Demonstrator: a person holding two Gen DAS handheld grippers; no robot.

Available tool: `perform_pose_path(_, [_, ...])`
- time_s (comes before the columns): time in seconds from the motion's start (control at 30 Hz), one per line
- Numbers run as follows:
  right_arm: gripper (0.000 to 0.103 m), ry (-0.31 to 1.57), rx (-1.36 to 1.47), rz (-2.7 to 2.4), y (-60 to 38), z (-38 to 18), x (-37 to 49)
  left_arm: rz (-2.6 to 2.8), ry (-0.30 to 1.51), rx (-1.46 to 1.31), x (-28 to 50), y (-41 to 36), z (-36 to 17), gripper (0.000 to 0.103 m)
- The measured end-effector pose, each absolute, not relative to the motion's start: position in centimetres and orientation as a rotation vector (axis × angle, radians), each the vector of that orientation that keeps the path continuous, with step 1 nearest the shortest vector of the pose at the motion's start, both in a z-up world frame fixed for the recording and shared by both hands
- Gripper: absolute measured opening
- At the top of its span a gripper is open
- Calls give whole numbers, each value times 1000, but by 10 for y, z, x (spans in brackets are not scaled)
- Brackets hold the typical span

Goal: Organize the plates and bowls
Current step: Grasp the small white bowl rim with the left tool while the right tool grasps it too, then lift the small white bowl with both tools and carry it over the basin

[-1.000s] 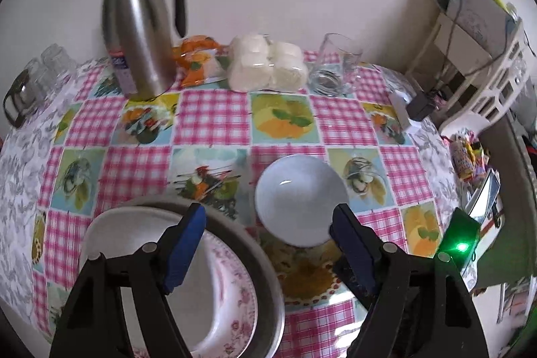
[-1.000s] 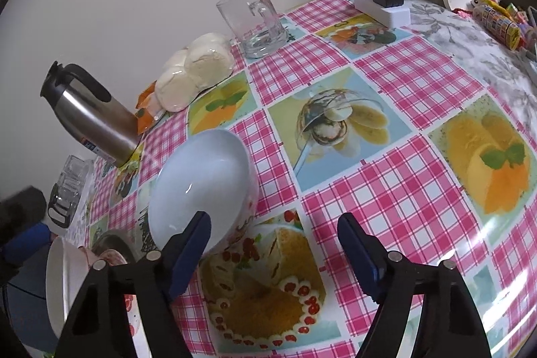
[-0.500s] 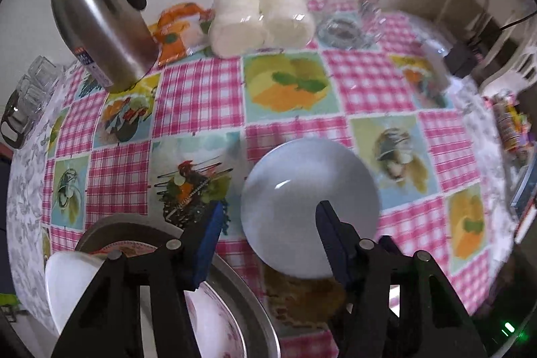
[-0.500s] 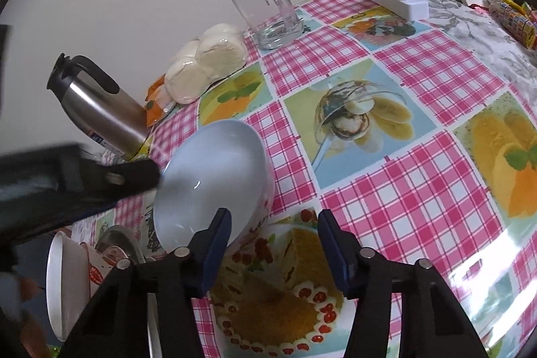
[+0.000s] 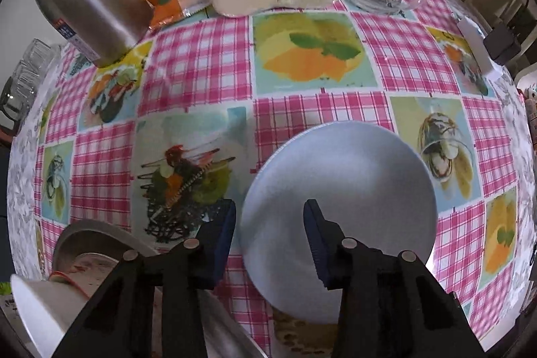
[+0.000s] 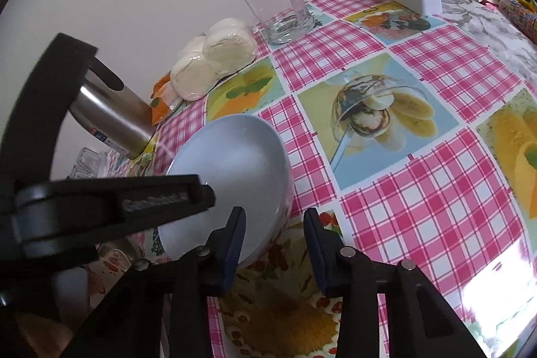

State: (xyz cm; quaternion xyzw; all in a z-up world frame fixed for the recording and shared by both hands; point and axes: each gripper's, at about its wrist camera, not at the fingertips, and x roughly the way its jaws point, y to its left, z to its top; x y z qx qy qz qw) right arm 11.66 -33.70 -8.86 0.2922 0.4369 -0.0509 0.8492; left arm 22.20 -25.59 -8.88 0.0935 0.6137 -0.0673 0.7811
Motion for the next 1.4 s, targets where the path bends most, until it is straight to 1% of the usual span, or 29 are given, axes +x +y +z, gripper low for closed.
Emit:
perform_pose_path(0.13, [29, 916, 621, -98, -337, -91, 117, -158, 1322, 197, 221, -257, -93, 32])
perform_pose_path(0.17, [29, 912, 624, -98, -337, -90, 117, -161, 1319, 196, 220, -257, -92, 28])
perform_pose_path(0.33, [28, 916, 623, -110, -342, -89, 113, -187, 1308, 183, 216, -257, -90, 22])
perform_pose_path(0.53, [28, 923, 626, -105, -348, -85, 106, -220, 1306, 141, 207, -257, -82, 21])
perform_pose_path(0.67, [28, 905, 608, -96, -350, -72, 100, -243, 1289, 104, 203, -254, -71, 21])
perform_pose_path(0.93, [28, 841, 559, -78, -341, -27, 87, -296, 1169, 25, 184, -233, -18, 21])
perform_pose_path(1.17, [28, 775, 503, -24, -309, 19, 75, -299, 1036, -52, 159, -192, 32, 21])
perform_pose_path(1.4, [28, 752, 434, 45, -265, 48, 65, -268, 951, -96, 135, -142, 55, 21])
